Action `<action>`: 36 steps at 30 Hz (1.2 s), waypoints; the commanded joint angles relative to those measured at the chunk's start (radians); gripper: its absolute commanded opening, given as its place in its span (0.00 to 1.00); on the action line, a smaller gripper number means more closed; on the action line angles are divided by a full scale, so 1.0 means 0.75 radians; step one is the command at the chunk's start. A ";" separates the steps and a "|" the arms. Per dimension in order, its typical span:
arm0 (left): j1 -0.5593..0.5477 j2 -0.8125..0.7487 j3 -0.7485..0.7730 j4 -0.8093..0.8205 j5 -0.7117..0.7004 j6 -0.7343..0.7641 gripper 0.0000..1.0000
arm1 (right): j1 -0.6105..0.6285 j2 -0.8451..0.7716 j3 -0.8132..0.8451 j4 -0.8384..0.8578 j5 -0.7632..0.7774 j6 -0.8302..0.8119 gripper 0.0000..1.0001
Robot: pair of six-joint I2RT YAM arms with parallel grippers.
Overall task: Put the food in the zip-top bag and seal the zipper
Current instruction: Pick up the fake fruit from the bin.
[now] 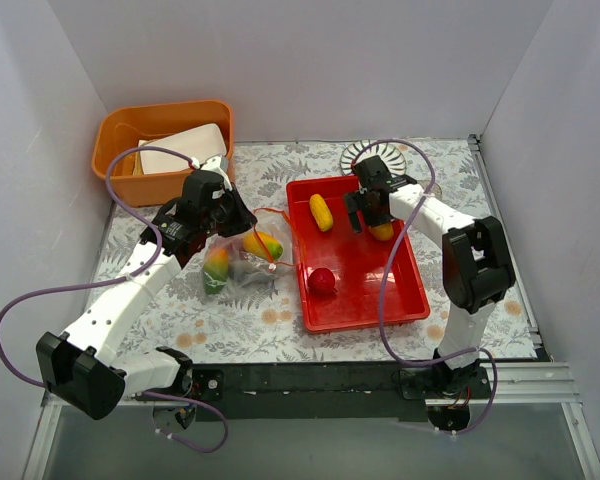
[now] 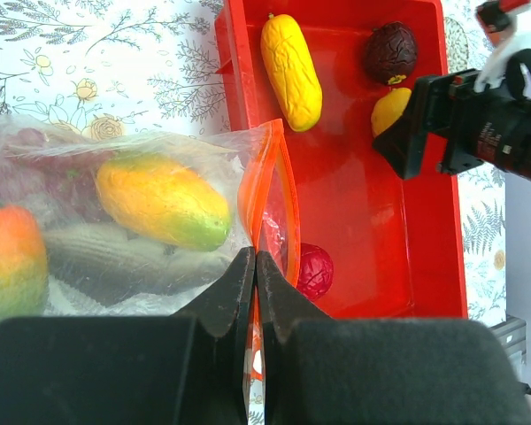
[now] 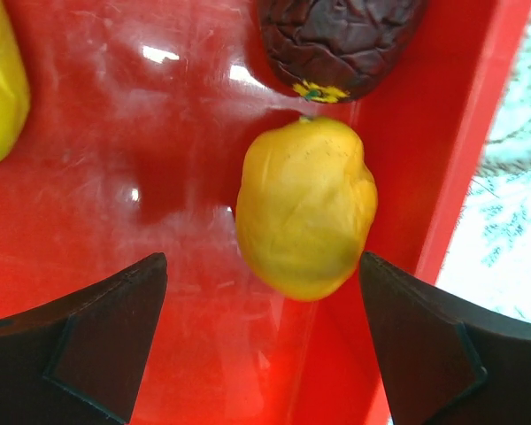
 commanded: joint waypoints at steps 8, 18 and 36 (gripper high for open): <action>-0.004 -0.032 0.012 -0.002 -0.024 0.015 0.00 | -0.042 0.044 -0.032 0.136 -0.014 -0.064 0.68; -0.002 -0.036 0.002 -0.004 -0.034 0.005 0.00 | -0.048 0.064 -0.065 0.187 -0.085 -0.066 0.74; -0.002 -0.051 -0.006 -0.015 -0.054 0.009 0.00 | -0.046 0.015 -0.154 0.287 -0.279 -0.062 0.55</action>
